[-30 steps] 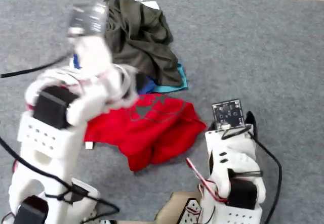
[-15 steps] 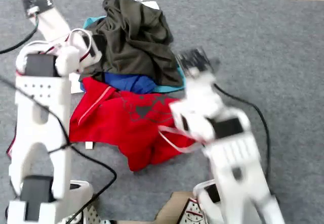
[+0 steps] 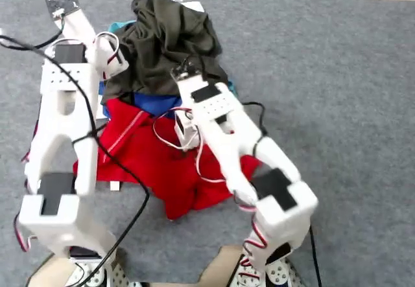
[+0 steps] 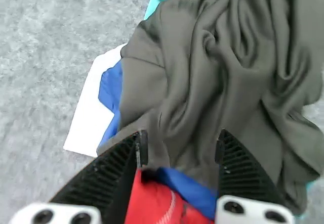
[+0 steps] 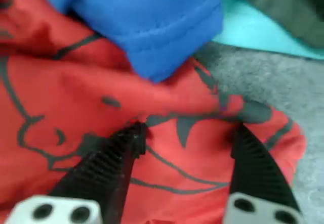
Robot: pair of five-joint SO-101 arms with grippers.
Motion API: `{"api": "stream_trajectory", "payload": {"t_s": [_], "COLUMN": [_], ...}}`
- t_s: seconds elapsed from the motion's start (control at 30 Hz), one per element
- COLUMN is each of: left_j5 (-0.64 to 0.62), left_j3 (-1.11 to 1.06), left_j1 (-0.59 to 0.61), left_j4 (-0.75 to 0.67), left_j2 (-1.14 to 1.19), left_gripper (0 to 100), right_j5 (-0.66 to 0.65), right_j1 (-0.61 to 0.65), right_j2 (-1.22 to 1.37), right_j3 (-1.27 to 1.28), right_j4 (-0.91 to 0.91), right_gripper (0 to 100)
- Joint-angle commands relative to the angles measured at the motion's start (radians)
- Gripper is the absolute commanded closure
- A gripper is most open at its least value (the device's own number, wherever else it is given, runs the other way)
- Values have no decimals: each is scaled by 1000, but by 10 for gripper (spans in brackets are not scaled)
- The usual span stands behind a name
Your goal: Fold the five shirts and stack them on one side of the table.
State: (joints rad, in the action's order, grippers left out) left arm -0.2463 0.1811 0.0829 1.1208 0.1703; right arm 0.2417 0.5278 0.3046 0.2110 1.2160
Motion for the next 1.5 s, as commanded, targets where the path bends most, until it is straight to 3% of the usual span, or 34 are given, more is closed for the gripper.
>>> {"api": "stream_trajectory", "payload": {"t_s": [0.0, 0.1, 0.23, 0.43, 0.63, 0.73, 1.03, 1.23, 1.47], "left_j5": [-72, -120, -132, -130, -124, -124, -103, 8, 81], "left_j3": [115, 198, 330, 470, 575, 635, 914, 1109, 1386], "left_j1": [0, -18, -78, -141, -91, -34, 239, 474, 672], "left_j4": [-48, -80, -41, 12, -38, -14, 296, 413, 476], "left_j2": [91, 199, 328, 487, 688, 779, 842, 842, 834], "left_gripper": [771, 771, 774, 779, 981, 981, 981, 981, 981], "right_j5": [-41, -77, -83, -84, -112, -110, -104, -104, -110], "right_j1": [8, -1, -76, -334, -611, -680, -607, -518, -516], "right_j2": [76, 116, 131, 54, -91, -137, -110, -54, -47], "right_j3": [-79, -99, -88, -104, -99, -96, -96, -36, 41], "right_j4": [51, 106, 167, 233, 120, 29, -132, -252, -391], "right_gripper": [824, 998, 996, 995, 995, 995, 994, 994, 993]}}
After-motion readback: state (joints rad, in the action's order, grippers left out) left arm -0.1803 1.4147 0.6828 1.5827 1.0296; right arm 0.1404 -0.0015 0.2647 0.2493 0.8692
